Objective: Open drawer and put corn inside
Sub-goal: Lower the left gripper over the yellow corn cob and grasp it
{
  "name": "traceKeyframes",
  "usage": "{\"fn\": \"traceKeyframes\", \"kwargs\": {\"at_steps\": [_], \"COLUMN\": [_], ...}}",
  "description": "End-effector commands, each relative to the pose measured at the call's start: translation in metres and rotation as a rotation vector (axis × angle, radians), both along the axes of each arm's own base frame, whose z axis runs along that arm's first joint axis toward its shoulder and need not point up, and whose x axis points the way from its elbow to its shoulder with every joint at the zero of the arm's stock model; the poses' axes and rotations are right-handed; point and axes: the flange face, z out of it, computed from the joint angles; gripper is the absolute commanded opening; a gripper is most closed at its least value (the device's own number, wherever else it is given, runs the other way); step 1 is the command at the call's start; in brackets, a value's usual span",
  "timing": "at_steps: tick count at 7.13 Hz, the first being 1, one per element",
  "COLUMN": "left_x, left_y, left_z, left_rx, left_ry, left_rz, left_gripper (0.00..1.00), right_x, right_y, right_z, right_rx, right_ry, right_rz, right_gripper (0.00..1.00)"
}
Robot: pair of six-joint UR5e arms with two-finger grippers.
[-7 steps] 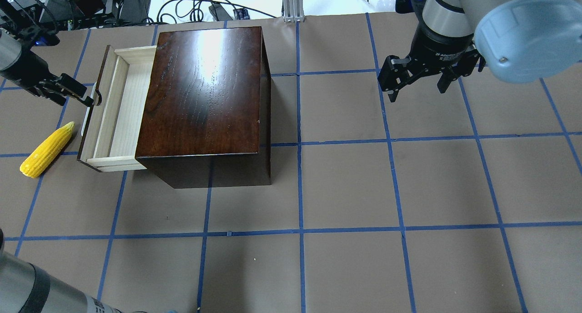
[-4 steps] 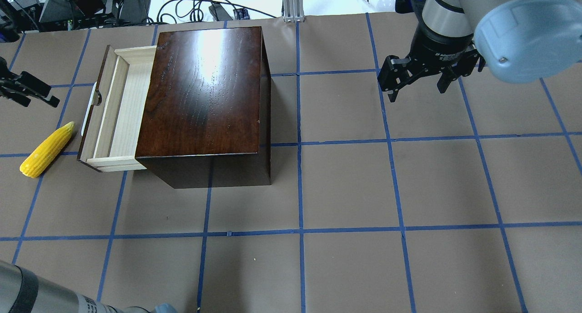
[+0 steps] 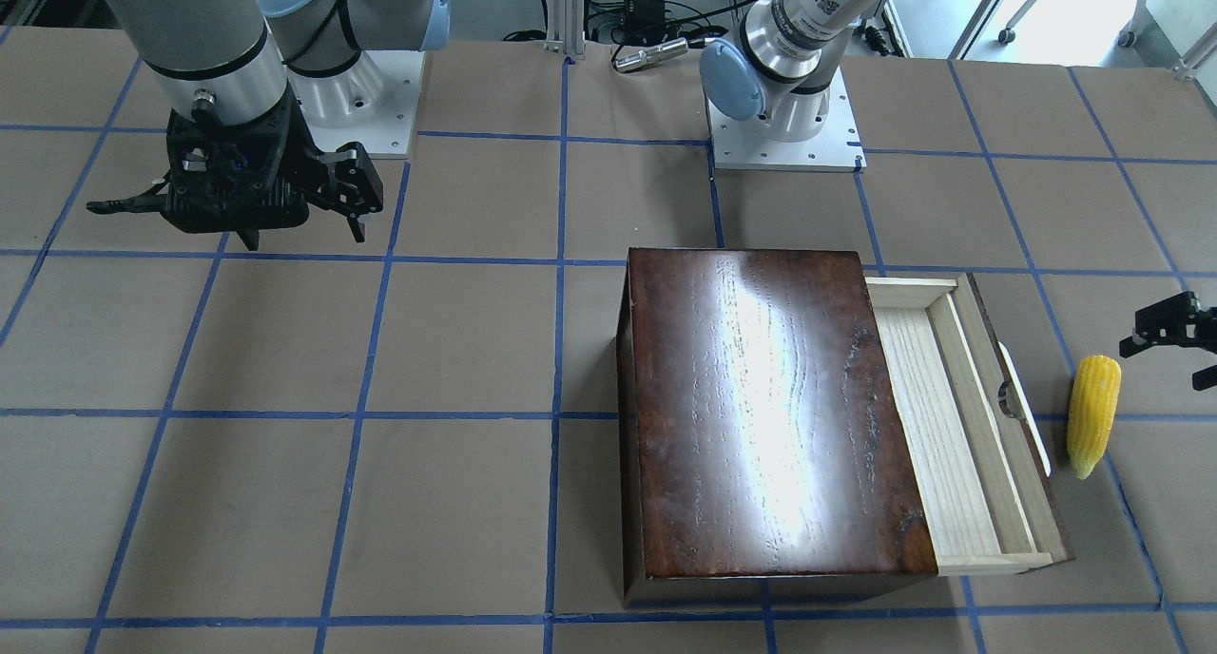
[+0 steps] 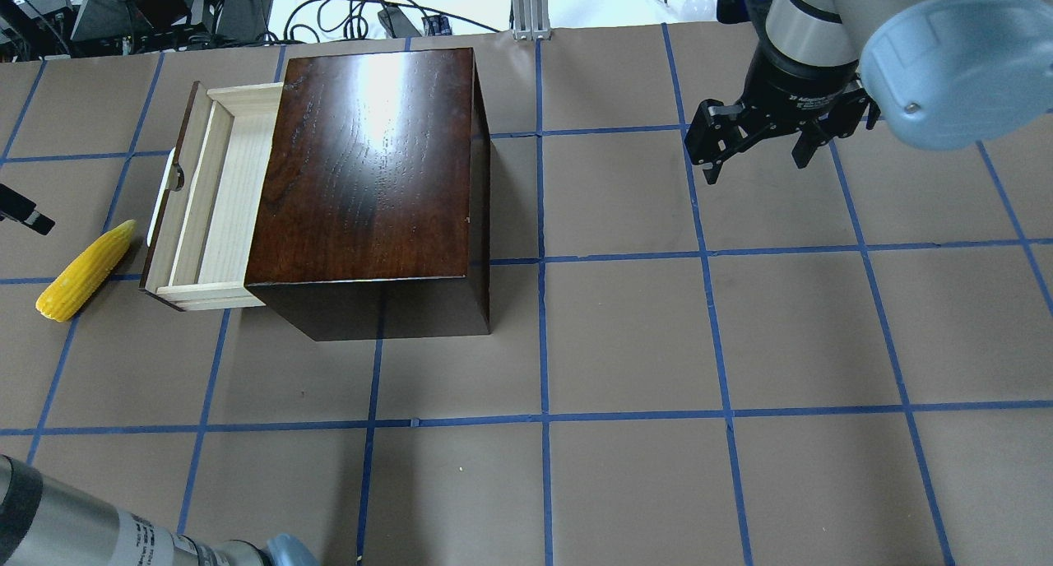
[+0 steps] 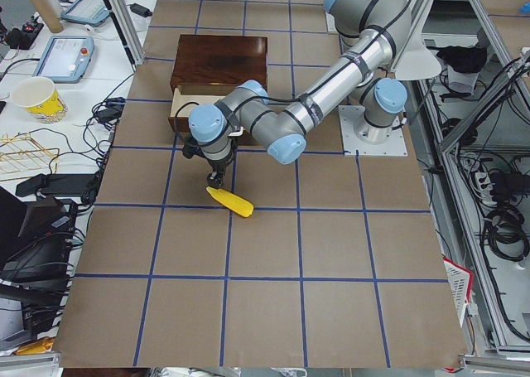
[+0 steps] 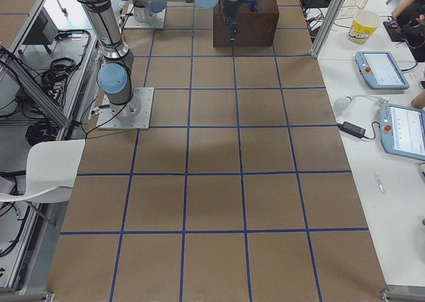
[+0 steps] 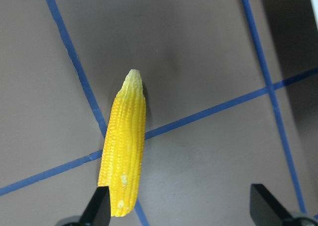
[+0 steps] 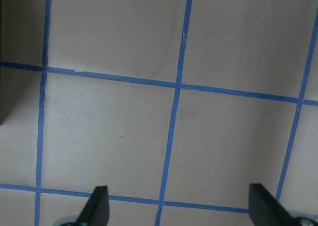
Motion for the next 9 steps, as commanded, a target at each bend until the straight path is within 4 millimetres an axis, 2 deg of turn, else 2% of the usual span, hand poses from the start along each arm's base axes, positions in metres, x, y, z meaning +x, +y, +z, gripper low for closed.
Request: {"fn": "traceKeyframes", "kwargs": {"at_steps": [1, 3, 4, 9], "left_x": [0.022, 0.042, 0.04, 0.037], "left_y": [-0.002, -0.006, -0.007, -0.003], "left_z": [-0.036, -0.075, -0.09, -0.131], "left_rx": [-0.013, -0.026, -0.019, 0.025], "left_ry": [0.009, 0.005, 0.03, 0.082], "left_rz": [-0.12, -0.157, -0.168, -0.16], "left_gripper": [1.0, 1.0, 1.0, 1.0], "right_x": [0.001, 0.001, 0.001, 0.001], "right_y": [0.0, 0.0, 0.0, 0.0], "right_z": [0.0, 0.0, 0.0, 0.0], "right_rx": [0.0, 0.0, 0.0, 0.0], "right_ry": [0.0, 0.0, 0.0, 0.0], "right_rz": [0.003, 0.003, 0.001, 0.003], "right_gripper": [1.0, 1.0, 1.0, 1.0]}}
